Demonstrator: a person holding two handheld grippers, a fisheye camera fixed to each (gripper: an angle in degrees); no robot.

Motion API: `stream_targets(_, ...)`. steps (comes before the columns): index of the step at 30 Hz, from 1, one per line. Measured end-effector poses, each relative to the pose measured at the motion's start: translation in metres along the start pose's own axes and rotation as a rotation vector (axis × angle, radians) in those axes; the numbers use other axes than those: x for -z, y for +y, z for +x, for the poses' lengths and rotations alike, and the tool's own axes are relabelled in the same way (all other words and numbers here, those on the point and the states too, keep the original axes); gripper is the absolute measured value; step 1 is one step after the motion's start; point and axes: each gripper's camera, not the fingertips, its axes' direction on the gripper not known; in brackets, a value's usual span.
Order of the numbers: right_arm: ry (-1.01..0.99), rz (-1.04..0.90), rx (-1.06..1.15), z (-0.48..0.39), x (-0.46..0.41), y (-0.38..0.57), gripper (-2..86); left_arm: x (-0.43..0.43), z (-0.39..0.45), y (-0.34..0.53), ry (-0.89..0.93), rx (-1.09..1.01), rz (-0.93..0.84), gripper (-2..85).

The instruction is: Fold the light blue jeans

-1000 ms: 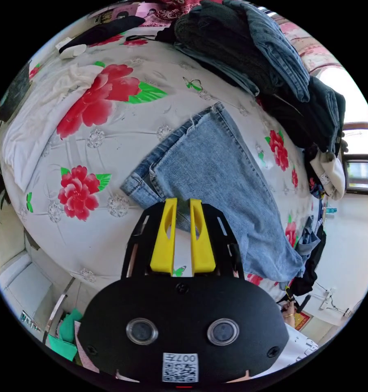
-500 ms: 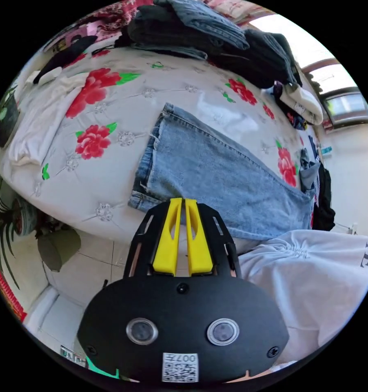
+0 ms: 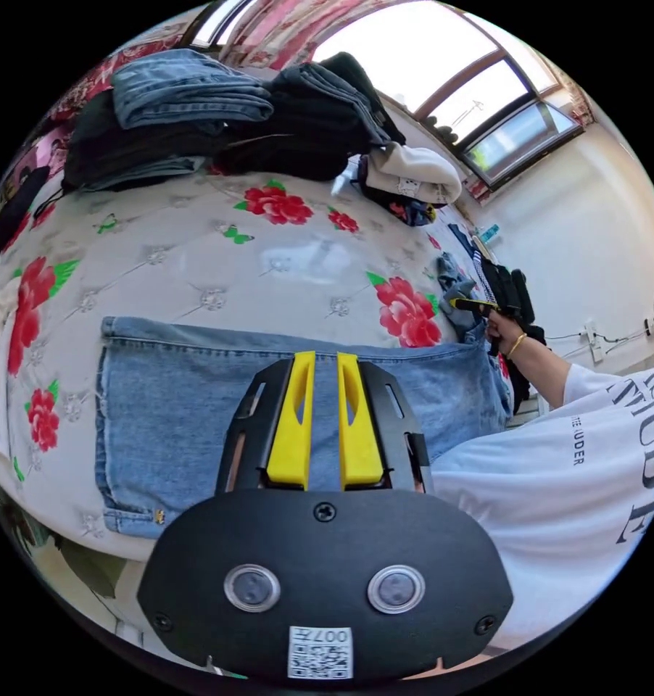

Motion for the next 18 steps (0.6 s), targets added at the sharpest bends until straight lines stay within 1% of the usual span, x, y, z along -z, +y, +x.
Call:
stream_targets(1,-0.119,0.069,-0.014,0.019,0.023,0.011,9.0,-0.01,0.004,-0.004,0.011,-0.027,-0.021,5.6)
stream_targets(2,-0.191,0.12,-0.024,0.032,0.037,0.02,8.6,-0.018,0.007,-0.01,0.021,-0.048,-0.035,5.7)
stream_targets(4,-0.619,0.368,-0.012,0.092,0.098,0.07,7.1,-0.032,0.011,-0.024,0.056,-0.089,-0.053,6.1)
stream_targets(5,-0.712,0.42,-0.014,0.108,0.11,0.085,6.8,-0.043,0.015,-0.038,0.083,-0.128,-0.068,6.6)
stream_targets(6,-0.855,0.507,-0.01,0.137,0.131,0.114,6.1,-0.049,0.018,-0.046,0.099,-0.148,-0.075,6.9)
stream_targets(7,-0.965,0.555,-0.002,0.162,0.146,0.141,5.6,-0.064,0.025,-0.065,0.134,-0.189,-0.091,7.8)
stream_targets(10,-1.071,0.587,0.013,0.201,0.171,0.196,4.4,-0.111,0.06,-0.12,0.209,-0.33,-0.143,11.0)
stream_targets(11,-1.075,0.58,0.013,0.206,0.173,0.204,4.3,-0.132,0.081,-0.141,0.238,-0.396,-0.164,12.3)
stream_targets(13,-1.086,0.535,0.007,0.219,0.175,0.23,3.8,-0.165,0.11,-0.17,0.3,-0.457,-0.203,14.2)
stream_targets(16,-1.101,0.501,-0.004,0.226,0.174,0.249,3.7,-0.222,0.141,-0.211,0.432,-0.411,-0.29,16.8)
stream_targets(18,-1.116,0.495,0.009,0.227,0.176,0.256,3.6,-0.258,0.153,-0.227,0.457,-0.345,-0.374,18.2)
